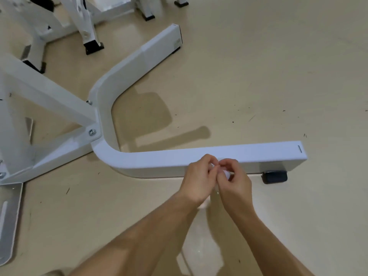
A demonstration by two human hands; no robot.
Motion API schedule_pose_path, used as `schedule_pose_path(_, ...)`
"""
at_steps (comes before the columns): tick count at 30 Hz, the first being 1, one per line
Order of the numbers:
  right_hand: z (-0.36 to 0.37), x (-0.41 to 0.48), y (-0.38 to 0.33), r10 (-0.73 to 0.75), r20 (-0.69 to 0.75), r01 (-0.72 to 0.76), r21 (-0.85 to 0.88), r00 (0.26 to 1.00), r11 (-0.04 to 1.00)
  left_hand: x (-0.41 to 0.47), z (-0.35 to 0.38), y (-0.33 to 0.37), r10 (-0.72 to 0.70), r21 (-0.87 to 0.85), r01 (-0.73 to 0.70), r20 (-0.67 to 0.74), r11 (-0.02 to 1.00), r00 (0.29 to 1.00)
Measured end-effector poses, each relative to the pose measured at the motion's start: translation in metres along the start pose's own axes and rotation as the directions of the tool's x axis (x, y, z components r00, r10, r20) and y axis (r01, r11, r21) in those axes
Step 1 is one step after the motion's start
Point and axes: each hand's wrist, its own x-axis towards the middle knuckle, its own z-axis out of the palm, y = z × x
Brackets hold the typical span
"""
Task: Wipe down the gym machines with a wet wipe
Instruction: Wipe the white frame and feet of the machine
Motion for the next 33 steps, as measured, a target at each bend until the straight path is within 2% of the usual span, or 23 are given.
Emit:
schedule_pose_path(3,-0.005,0.013,-0.014,-0.051,0.04,0.055,-0.104,0.998,0.993,0.007,-0.034,0.02,0.031,0.142,-0.061,0.207,0.988,0.978)
schedule_pose_path(6,0.003,0.042,-0.033,-0.141,0.168,0.189,-0.316,0.976,0.93,0.015,-0.091,0.025,-0.003,0.336,-0.163,0.443,0.928,0.897)
schedule_pose_path(8,0.016,0.059,-0.035,-0.173,0.243,0.284,-0.562,0.954,0.777,0.017,-0.131,0.009,-0.05,0.533,-0.258,0.495,0.806,0.867)
schedule_pose_path(10,0.032,0.066,-0.03,-0.287,0.3,0.41,-0.753,0.91,0.514,0.015,-0.162,-0.016,-0.121,0.687,-0.323,0.514,0.651,0.849)
schedule_pose_path(11,0.039,0.065,-0.028,-0.305,0.324,0.435,-0.782,0.896,0.446,0.013,-0.173,-0.029,-0.165,0.736,-0.338,0.518,0.587,0.839)
schedule_pose_path(14,0.062,0.055,-0.032,-0.26,0.41,0.484,-0.782,0.874,0.394,0.002,-0.192,-0.061,-0.257,0.792,-0.376,0.537,0.48,0.803)
schedule_pose_path(17,0.094,0.043,-0.034,-0.31,0.538,0.613,-0.749,0.784,0.251,0.002,-0.208,-0.076,-0.221,0.761,-0.449,0.593,0.468,0.775)
schedule_pose_path(19,0.12,0.038,-0.035,-0.291,0.567,0.63,-0.743,0.771,0.223,0.009,-0.224,-0.082,-0.222,0.752,-0.482,0.617,0.449,0.755)
schedule_pose_path(21,0.146,0.041,-0.048,-0.166,0.63,0.649,-0.705,0.758,0.287,0.014,-0.243,-0.088,-0.252,0.763,-0.504,0.623,0.405,0.74)
schedule_pose_path(22,0.159,0.044,-0.061,-0.051,0.664,0.64,-0.693,0.746,0.331,0.015,-0.254,-0.092,-0.271,0.769,-0.517,0.625,0.376,0.732)
schedule_pose_path(25,0.203,0.056,-0.086,0.229,0.771,0.628,-0.622,0.594,0.468,0.016,-0.294,-0.113,-0.316,0.781,-0.564,0.624,0.267,0.715)
schedule_pose_path(29,0.252,0.068,-0.101,0.366,0.786,0.522,-0.609,0.499,0.597,0.026,-0.331,-0.144,-0.232,0.76,-0.646,0.642,0.072,0.73)
schedule_pose_path(31,0.274,0.072,-0.105,0.421,0.767,0.426,-0.627,0.484,0.652,0.038,-0.337,-0.153,-0.171,0.786,-0.617,0.615,0.044,0.77)
schedule_pose_path(33,0.294,0.074,-0.107,0.455,0.749,0.332,-0.637,0.481,0.696,0.049,-0.34,-0.16,-0.133,0.812,-0.578,0.583,0.077,0.801)
